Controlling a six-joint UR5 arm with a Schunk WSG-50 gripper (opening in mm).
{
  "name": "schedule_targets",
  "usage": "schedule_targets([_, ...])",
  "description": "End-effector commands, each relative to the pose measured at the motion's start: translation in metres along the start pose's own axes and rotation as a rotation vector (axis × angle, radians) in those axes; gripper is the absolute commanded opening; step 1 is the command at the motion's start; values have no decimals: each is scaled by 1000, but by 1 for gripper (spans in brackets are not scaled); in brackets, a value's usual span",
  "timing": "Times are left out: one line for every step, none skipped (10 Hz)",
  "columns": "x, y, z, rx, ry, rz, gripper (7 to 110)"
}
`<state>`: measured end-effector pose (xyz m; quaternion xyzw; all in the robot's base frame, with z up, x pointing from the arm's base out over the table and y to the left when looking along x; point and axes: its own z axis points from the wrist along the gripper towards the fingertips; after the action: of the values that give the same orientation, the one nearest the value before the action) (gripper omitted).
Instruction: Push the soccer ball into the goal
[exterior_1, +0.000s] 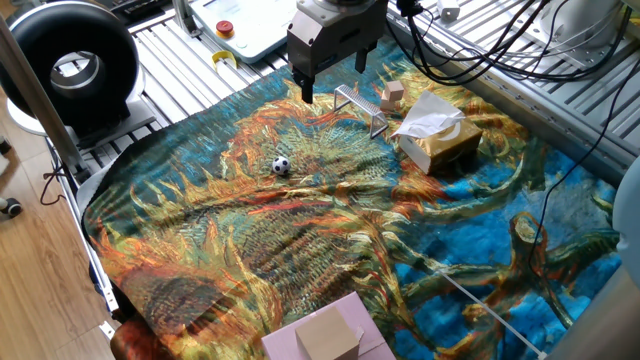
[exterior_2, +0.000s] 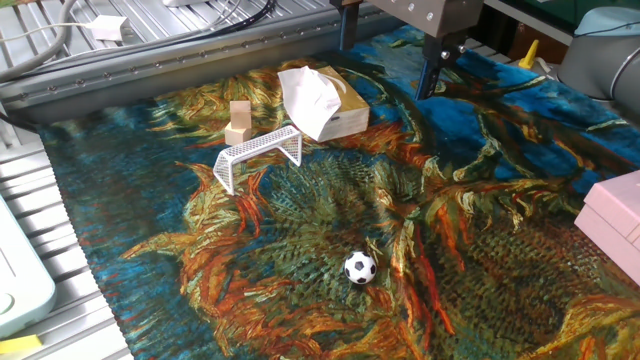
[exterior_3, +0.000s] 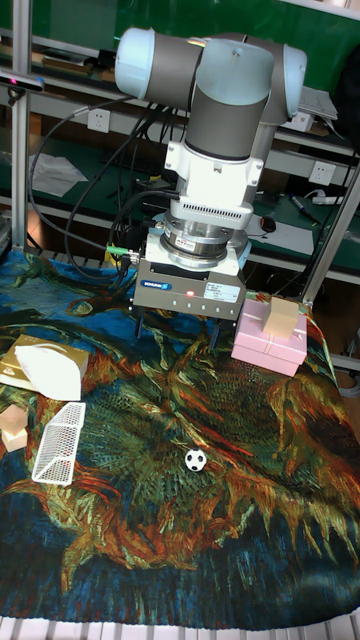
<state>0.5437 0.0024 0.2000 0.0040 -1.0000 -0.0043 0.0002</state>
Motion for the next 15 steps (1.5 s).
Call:
schedule_targets([-73, 39, -14, -234, -246, 571, 109])
schedule_targets([-73, 40, -14, -234, -245, 574, 109])
schedule_targets([-73, 40, -14, -234, -245, 574, 7])
schedule_targets([-73, 41, -14, -240, -244, 576, 7])
schedule_targets([-73, 40, -14, -234, -243, 577, 7])
schedule_targets([-72, 39, -13, -230, -241, 576, 7])
schedule_targets([-72, 39, -13, -228, -241, 574, 7])
schedule_targets([-72, 39, -13, -228, -240, 574, 7])
schedule_targets([-72, 38, -13, -226, -240, 576, 7])
schedule_targets([-72, 38, -13, -224, -241, 578, 7])
schedule_targets([-71, 37, -13, -220, -240, 578, 7])
schedule_targets([-71, 36, -12, -217, -239, 576, 7])
schedule_targets([-70, 35, -12, -211, -237, 566, 7])
schedule_targets([-65, 34, -11, -195, -222, 519, 7])
schedule_targets([-61, 33, -10, -184, -211, 481, 7])
